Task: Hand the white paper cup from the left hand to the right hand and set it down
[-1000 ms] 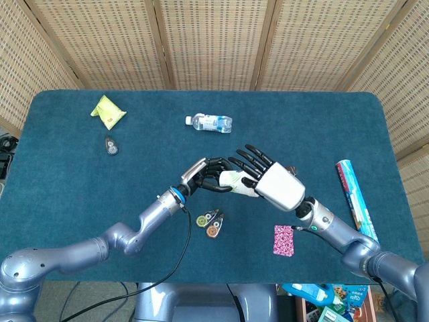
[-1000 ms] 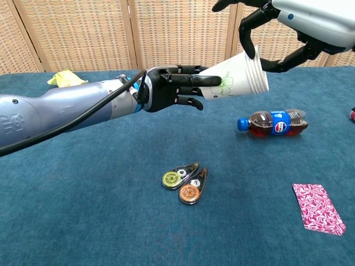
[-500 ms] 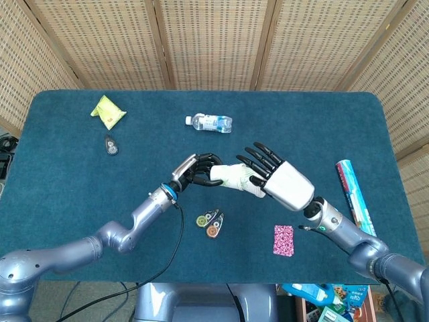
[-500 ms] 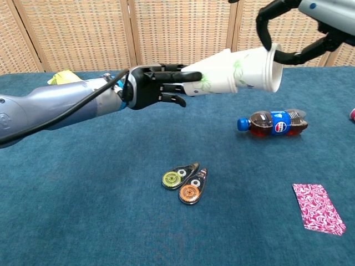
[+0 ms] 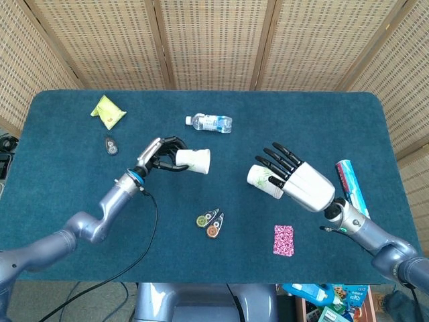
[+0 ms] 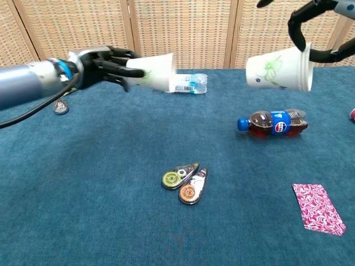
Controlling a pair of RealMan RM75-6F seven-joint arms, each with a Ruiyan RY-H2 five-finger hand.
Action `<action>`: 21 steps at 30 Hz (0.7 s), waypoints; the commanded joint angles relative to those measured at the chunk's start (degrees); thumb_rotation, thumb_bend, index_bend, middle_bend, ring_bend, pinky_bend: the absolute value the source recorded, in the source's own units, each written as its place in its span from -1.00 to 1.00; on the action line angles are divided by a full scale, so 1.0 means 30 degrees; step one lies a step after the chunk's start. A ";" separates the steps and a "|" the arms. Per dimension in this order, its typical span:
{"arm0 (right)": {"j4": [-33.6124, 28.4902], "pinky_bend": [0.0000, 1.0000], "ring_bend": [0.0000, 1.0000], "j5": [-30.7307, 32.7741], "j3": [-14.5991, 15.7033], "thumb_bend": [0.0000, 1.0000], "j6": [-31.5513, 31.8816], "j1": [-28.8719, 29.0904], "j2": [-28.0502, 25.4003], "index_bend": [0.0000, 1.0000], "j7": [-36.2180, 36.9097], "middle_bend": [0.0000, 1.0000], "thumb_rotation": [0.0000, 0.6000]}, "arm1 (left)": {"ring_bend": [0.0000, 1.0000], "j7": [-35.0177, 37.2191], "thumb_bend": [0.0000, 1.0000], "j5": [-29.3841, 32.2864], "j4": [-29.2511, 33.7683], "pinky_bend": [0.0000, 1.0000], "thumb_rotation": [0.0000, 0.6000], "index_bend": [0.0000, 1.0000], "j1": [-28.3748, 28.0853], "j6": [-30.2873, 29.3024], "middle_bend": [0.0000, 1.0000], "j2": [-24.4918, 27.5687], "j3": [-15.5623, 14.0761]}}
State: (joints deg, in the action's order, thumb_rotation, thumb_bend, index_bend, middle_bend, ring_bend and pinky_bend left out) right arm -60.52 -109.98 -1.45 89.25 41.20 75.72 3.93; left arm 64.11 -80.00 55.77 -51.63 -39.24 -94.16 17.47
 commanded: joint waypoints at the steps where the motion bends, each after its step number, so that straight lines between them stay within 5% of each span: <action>1: 0.0059 -0.67 -0.73 -0.1330 0.0841 0.21 -0.1036 0.0601 -0.1008 0.42 -0.1233 -0.50 1.00 | -0.04 -0.5380 -0.66 -0.2159 -0.2399 0.11 1.00 0.08 0.0974 -0.2104 0.02 0.2072 -0.2181; 11: -0.0684 -0.65 -0.70 -0.4372 0.2505 0.21 -0.4359 0.2528 -0.2636 0.42 -0.4687 -0.48 1.00 | -0.04 -1.1831 -0.66 -0.2367 -0.2477 0.11 1.00 0.08 0.2269 -0.2882 0.02 0.3617 -0.3940; 19: -0.1865 -0.65 -0.71 -0.4786 0.2853 0.21 -0.7172 0.3325 -0.2846 0.41 -0.7211 -0.54 1.00 | -0.11 -1.3654 -0.66 -0.1917 -0.2773 0.11 1.00 0.07 0.2781 -0.3061 -0.06 0.2732 -0.4428; 21: -0.2331 -0.73 -0.79 -0.4238 0.2695 -0.02 -0.8148 0.3245 -0.2938 0.03 -0.8074 -0.72 1.00 | -0.38 -1.3514 -0.65 -0.1808 -0.2632 0.02 1.00 -0.16 0.2846 -0.2806 -0.38 0.2703 -0.4564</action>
State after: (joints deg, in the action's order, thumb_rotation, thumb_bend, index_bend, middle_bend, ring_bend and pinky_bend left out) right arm -66.14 -123.81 6.77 67.05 50.75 67.18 -18.19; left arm 23.46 -85.64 47.77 -43.26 -47.93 -86.01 3.99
